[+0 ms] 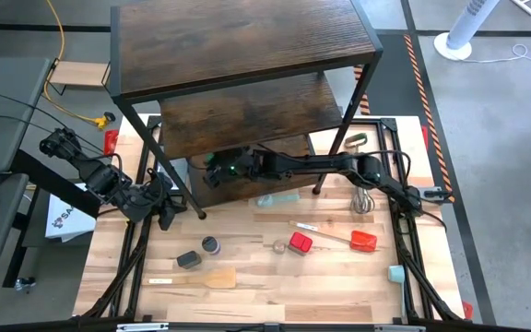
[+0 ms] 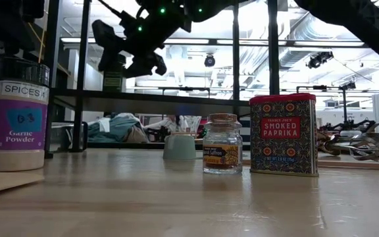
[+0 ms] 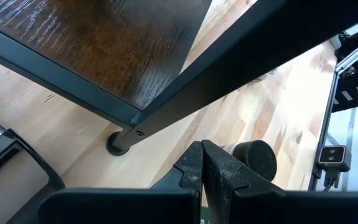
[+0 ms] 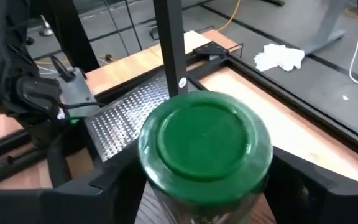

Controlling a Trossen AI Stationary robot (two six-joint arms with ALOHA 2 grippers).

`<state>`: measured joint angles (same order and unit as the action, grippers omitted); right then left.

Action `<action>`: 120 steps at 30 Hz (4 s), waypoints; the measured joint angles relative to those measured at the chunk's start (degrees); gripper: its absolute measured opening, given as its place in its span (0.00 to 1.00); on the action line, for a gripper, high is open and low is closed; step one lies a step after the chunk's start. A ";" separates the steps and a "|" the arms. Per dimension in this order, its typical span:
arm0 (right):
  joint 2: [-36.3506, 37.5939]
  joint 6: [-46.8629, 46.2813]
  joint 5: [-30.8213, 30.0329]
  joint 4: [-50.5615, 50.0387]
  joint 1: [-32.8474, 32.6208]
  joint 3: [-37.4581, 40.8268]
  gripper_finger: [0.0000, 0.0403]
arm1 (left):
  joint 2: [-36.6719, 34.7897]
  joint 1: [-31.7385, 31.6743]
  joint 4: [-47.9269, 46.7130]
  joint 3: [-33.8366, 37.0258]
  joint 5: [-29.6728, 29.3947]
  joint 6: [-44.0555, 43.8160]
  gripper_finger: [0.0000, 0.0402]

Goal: Shelf spices
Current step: Remove the green seasoning bottle from the shelf, then adjust the shelf on the table

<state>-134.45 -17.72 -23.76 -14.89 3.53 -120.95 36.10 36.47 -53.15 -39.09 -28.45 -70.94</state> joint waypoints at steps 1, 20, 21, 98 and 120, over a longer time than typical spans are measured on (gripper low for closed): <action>-0.03 0.21 -0.32 -0.03 0.00 0.00 0.63 | 0.00 0.00 0.02 0.00 -0.02 0.02 0.00; 7.48 -0.29 -3.63 -43.55 -14.41 -9.37 0.57 | -0.02 0.00 -0.14 0.00 -0.61 5.11 0.00; 8.44 -3.48 -4.31 -46.83 -16.18 -8.55 0.57 | 0.00 0.00 -0.21 0.00 -0.42 5.80 0.00; 40.10 -61.94 -33.73 -60.10 -35.80 22.01 0.75 | 19.95 10.94 14.16 -4.25 -49.96 -20.97 0.00; 40.80 -88.68 -34.71 -68.32 -34.62 29.97 0.69 | 1.36 -0.40 -0.47 -4.28 -43.87 -9.52 0.00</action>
<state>-93.65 -106.41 -58.47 -83.21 -31.09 -90.98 37.46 36.07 -53.61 -43.38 -72.32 -80.45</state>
